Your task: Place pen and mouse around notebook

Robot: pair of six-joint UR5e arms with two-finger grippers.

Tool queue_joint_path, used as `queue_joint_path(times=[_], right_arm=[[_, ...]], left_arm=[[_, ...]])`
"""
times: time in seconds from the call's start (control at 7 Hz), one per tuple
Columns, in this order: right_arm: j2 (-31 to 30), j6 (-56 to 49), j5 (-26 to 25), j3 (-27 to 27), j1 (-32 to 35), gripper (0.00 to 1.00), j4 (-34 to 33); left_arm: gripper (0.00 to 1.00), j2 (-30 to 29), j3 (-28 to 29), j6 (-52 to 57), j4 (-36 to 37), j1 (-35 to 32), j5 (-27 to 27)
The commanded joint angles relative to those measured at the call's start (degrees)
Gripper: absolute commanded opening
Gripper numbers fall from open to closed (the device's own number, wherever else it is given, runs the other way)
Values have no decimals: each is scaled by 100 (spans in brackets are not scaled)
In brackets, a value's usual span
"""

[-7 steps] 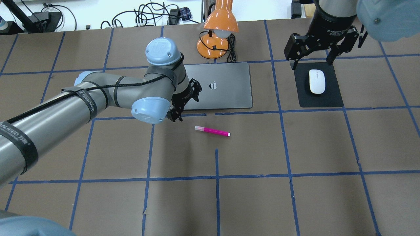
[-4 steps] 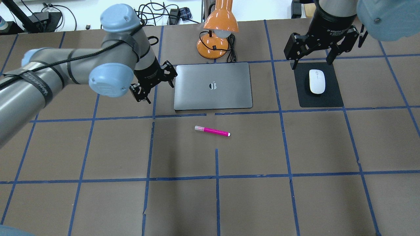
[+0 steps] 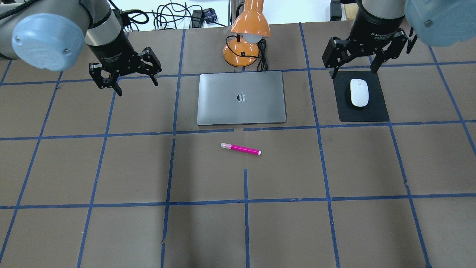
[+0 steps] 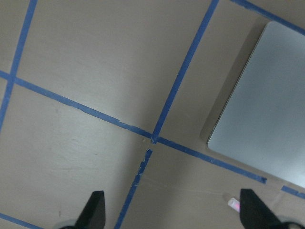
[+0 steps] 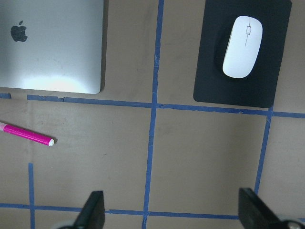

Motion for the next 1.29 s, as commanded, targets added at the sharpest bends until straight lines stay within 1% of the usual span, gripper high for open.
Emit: queue_joint_path(times=[0.0,0.14,0.29,0.43,0.57,0.71,0.86,1.14], right_arm=[[-11,10,68,-4,0,100,38],[-11,97,68,-4,0,100,55],[-19,133,77,-13,9,100,56],[-37,133,77,-4,9,100,47],[-46,142,69,-4,9,100,55],[-37,150,69,-4,9,100,47],[-46,151,69,-4,9,100,55],[-37,151,69,-4,9,100,56]], left_arm=[[100,271,37,213,-229,39,-52],[100,333,-94,430,-229,31,-17],[100,377,-113,1050,-246,31,1],[100,473,-156,1379,-360,39,19],[100,596,-340,1382,-439,39,36],[100,693,-463,1382,-370,126,19],[100,755,-543,1391,-378,258,89],[100,773,-561,1408,-396,268,142]])
